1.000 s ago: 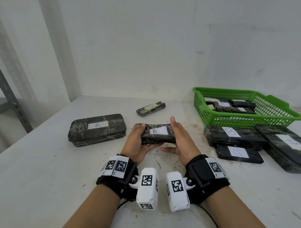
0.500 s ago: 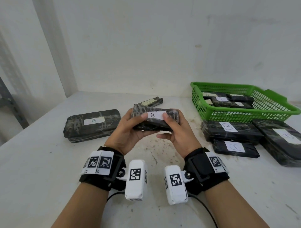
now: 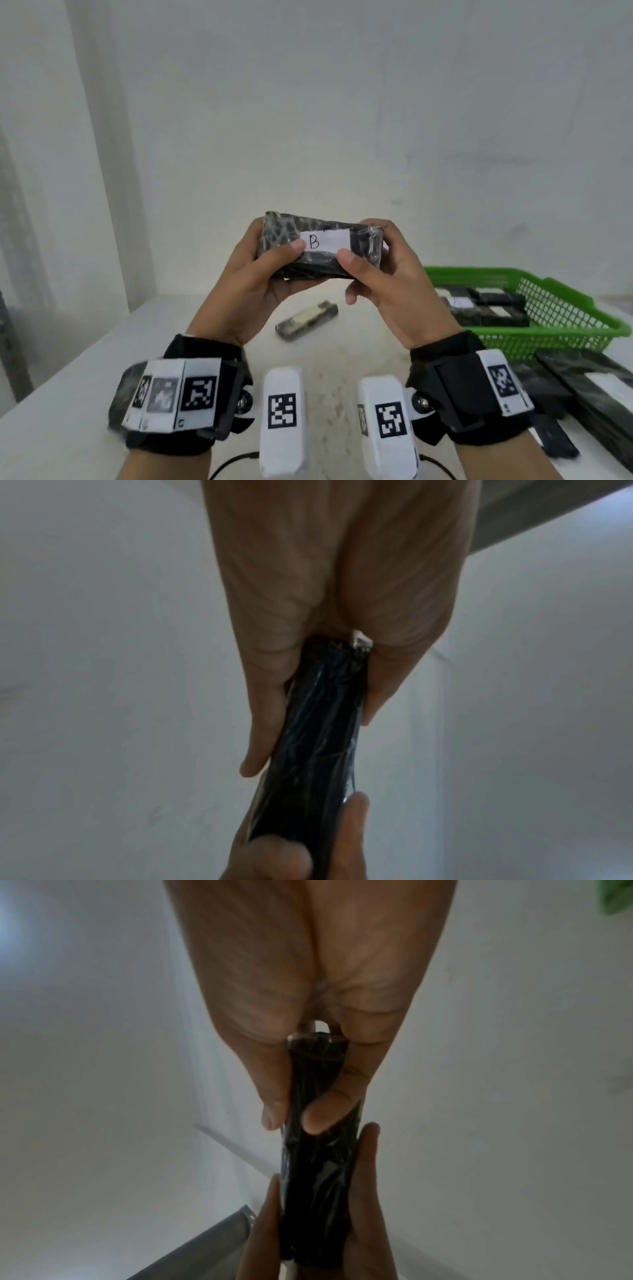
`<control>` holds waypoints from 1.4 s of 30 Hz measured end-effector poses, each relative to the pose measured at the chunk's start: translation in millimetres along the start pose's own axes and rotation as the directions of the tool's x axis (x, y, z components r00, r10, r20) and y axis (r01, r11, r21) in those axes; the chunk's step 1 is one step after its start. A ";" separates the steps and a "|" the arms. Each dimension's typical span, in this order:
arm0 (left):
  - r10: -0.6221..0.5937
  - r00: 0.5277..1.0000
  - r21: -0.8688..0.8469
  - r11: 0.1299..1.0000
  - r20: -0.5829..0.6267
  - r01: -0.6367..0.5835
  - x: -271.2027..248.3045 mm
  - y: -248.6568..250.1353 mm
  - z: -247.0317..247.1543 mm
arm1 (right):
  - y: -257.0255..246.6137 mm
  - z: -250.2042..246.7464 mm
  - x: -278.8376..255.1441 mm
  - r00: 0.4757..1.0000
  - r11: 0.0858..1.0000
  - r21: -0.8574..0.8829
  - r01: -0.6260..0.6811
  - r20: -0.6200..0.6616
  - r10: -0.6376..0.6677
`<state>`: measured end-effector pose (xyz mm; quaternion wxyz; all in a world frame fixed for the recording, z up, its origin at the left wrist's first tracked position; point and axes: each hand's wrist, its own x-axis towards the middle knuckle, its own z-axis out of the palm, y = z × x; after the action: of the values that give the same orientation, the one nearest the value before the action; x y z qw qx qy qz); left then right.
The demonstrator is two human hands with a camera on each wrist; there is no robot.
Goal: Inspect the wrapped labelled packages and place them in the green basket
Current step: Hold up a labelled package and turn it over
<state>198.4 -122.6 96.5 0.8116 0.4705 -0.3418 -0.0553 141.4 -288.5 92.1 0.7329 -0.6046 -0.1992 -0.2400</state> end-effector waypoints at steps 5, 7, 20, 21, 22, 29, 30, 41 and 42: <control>0.104 0.994 0.055 0.993 0.044 -0.106 10.0 12.1 -1.9 | -6.9 2.3 15.4 0.995 0.998 -0.018 0.064 0.079 -0.062; 0.110 0.992 0.100 0.988 0.060 -0.116 11.1 13.0 -4.5 | -6.6 0.4 17.4 0.994 0.999 -0.011 0.050 0.097 -0.049; 0.152 0.983 0.163 0.972 0.105 -0.167 7.7 12.2 5.6 | -12.1 -0.6 16.3 0.986 0.986 -0.015 0.167 0.016 -0.167; 0.166 0.982 0.165 0.970 0.089 -0.179 8.2 11.5 5.7 | -11.9 -0.5 16.2 0.988 0.988 0.003 0.155 0.028 -0.155; 0.179 0.981 0.164 0.968 0.078 -0.189 8.4 11.2 5.8 | -11.9 0.0 16.3 0.990 0.991 0.022 0.134 0.044 -0.135; 0.147 0.986 0.144 0.977 0.081 -0.157 8.0 10.6 10.0 | -13.2 -0.8 14.9 0.988 0.985 -0.077 0.155 0.003 -0.155; 0.152 0.986 0.149 0.976 0.070 -0.161 8.6 10.1 10.2 | -12.7 -0.4 14.7 0.988 0.986 -0.077 0.151 0.001 -0.151; 0.177 0.984 0.210 0.961 0.024 -0.178 2.8 12.9 23.5 | -14.3 1.3 14.9 0.982 0.979 -0.132 0.158 -0.081 -0.170; 0.196 0.981 0.237 0.953 0.003 -0.191 2.6 12.4 24.5 | -14.3 1.5 14.6 0.981 0.975 -0.152 0.162 -0.083 -0.176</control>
<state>182.6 -134.6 115.7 0.7549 0.5286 -0.3818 0.0703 144.8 -290.9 112.2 0.6728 -0.6247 -0.1969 -0.3440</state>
